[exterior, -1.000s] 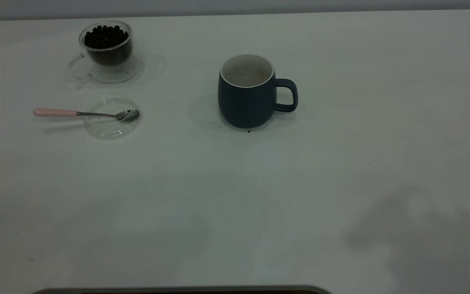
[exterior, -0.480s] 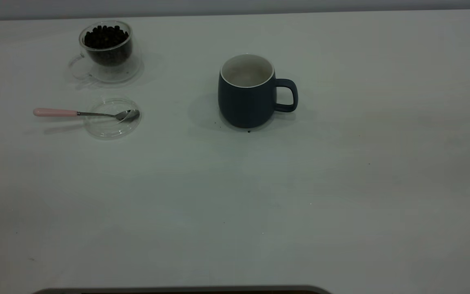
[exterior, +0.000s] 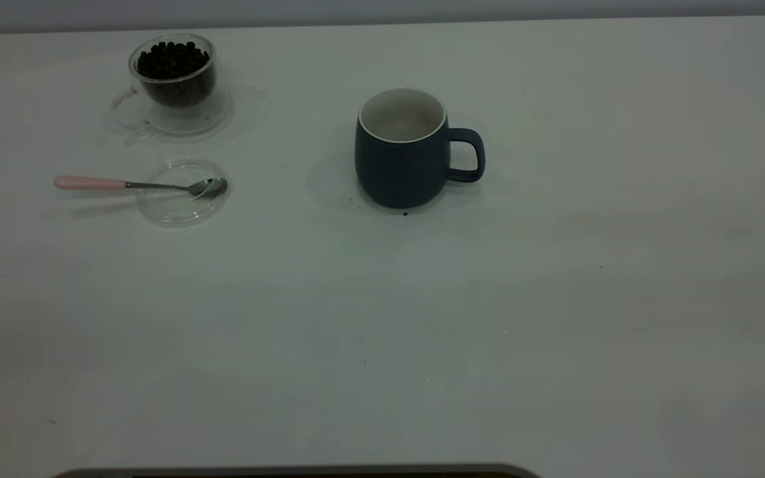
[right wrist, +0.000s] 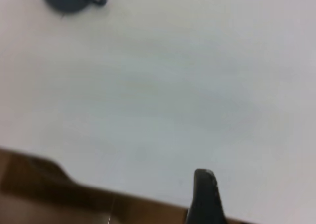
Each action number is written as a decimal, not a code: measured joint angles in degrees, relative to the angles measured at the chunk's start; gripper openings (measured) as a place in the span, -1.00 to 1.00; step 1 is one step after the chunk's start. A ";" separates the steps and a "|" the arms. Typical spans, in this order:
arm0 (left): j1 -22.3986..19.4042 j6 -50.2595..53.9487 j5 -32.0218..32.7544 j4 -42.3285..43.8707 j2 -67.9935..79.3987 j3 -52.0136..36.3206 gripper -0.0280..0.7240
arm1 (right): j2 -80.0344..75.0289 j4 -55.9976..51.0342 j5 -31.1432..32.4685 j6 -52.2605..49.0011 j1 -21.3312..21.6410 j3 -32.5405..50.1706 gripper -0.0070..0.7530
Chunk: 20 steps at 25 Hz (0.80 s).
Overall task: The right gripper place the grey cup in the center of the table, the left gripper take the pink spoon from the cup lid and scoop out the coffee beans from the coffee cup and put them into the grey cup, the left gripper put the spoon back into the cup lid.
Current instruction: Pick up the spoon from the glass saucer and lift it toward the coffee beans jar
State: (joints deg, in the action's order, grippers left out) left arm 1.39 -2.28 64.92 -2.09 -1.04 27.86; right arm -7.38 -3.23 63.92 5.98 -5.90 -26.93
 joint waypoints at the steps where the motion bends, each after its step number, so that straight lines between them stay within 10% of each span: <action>1: 0.00 0.00 0.00 0.00 0.00 0.00 0.64 | 1.16 0.00 0.00 0.00 0.86 0.00 0.57; 20: 0.00 0.00 0.00 0.00 0.00 0.00 0.64 | 5.47 0.00 0.24 -0.06 5.50 0.00 0.57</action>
State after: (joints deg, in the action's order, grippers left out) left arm 1.39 -2.28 64.92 -2.09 -1.04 27.86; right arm -1.91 -3.23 64.16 5.92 -0.40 -26.93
